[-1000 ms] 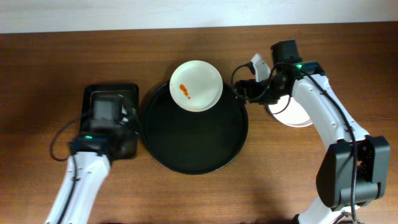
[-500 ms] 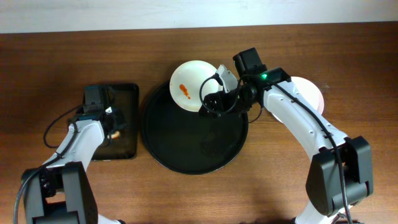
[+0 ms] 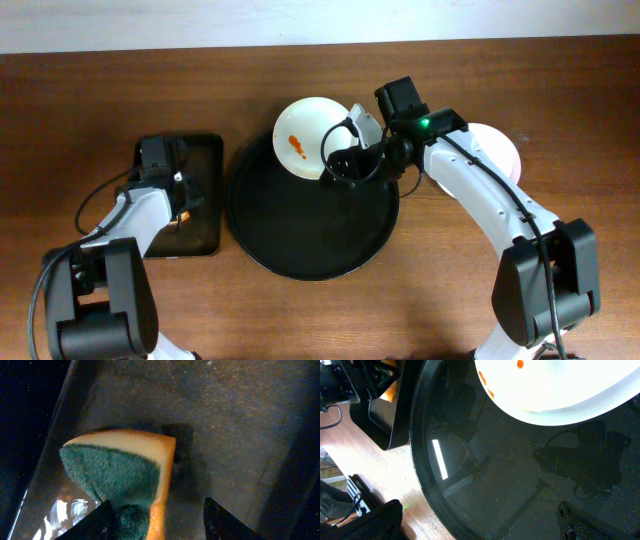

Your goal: Clean dirty plates on tray and stack at the side

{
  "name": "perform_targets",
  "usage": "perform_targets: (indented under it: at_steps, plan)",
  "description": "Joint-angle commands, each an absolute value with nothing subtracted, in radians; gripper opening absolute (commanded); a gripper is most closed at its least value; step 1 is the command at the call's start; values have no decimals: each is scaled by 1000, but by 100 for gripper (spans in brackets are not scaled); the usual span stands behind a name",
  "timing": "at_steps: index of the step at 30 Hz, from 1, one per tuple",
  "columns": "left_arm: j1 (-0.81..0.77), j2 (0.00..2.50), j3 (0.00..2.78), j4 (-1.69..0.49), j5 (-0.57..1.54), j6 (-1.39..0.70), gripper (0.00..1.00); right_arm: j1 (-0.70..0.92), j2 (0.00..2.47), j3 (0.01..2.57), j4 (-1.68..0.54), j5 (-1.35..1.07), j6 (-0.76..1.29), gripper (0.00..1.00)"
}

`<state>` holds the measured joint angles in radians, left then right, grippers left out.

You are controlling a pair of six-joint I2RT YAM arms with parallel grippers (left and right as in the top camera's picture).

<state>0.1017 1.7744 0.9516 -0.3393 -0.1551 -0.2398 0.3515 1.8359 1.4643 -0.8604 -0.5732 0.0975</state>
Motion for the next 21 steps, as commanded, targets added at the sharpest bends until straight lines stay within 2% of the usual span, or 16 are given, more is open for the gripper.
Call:
perform_targets:
  at_steps: [1,2,7,10,16,21]
  plan:
    - [108,1813,970,-332,-136,-256,55,353,1832,1480,-860,-564,94,99]
    - [108,1782,1018,-364,-135,-256,47,353,1832,1480,-860,-564,94,99]
    - [108,1627,1133,-477,-128,-257,48,353,1832,1480,-860,-564,94,99]
    - [108,1668,1095,-502,-149,-261,41,353,1832,1480,-860,-564,94,99]
    - [108,1886,1061,-496,-173,-302,38,353,1832,1480,-860,-564,94,99]
    - [108,1822,1109,-511,-169,-306,33,353,1832,1480,-860,-564,94,99]
